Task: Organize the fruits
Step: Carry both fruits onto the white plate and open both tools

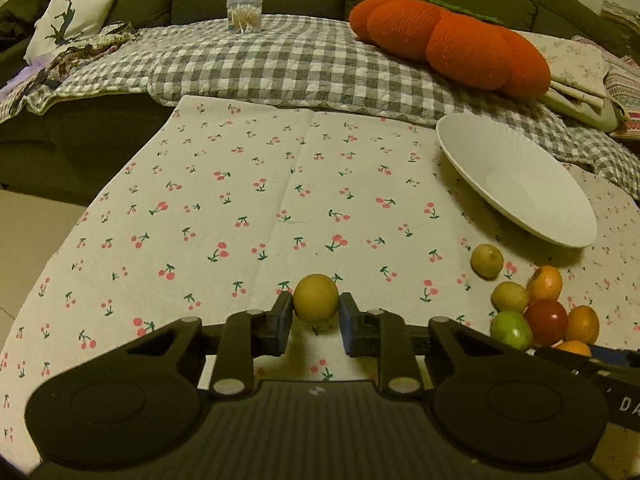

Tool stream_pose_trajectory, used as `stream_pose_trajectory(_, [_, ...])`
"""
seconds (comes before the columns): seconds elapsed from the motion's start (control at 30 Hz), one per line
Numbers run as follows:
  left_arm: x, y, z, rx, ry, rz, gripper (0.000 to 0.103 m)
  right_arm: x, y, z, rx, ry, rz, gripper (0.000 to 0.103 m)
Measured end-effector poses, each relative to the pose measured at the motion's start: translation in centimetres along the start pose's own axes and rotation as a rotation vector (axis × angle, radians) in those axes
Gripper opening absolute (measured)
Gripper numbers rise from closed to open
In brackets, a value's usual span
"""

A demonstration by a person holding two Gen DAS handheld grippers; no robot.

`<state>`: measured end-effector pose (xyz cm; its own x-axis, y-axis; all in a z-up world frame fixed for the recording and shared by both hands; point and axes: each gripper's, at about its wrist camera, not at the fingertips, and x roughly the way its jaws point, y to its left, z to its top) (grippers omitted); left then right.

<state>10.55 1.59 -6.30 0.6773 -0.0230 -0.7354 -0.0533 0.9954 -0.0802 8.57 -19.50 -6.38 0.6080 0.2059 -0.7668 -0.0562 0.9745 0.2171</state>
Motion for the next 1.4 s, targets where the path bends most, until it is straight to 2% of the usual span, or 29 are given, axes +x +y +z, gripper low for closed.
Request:
stream_pose_trajectory(0.43, [-2.6,-1.6,1.6,0.015,-0.041,-0.056,0.023,-4.0,-1.4,2.2,0.007,-0.115,-0.008,0.039])
stream_pose_trajectory(0.7, [-3.0,-3.5,4.1,0.05,-0.063,-0.096,0.023,-4.9,-1.9,5.2,0.045,-0.14,0.042,0.039])
stream_pose_trajectory(1.0, [-0.8,-6.5,6.6,0.142,-0.088,-0.139,0.023,-3.3,-3.0,8.6,0.078,-0.121,0.064,0.039])
stream_pose_trajectory(1.17, [1.6,-7.9,7.9,0.17,-0.095,-0.164,0.023,-2.0,-3.8,10.4,0.082,-0.133,0.039,0.039])
stream_pose_trajectory(1.4, [4.1,-9.9,7.9,0.258,-0.13,-0.211,0.023,1.3,-5.2,12.1,0.091,-0.116,0.012,0.039])
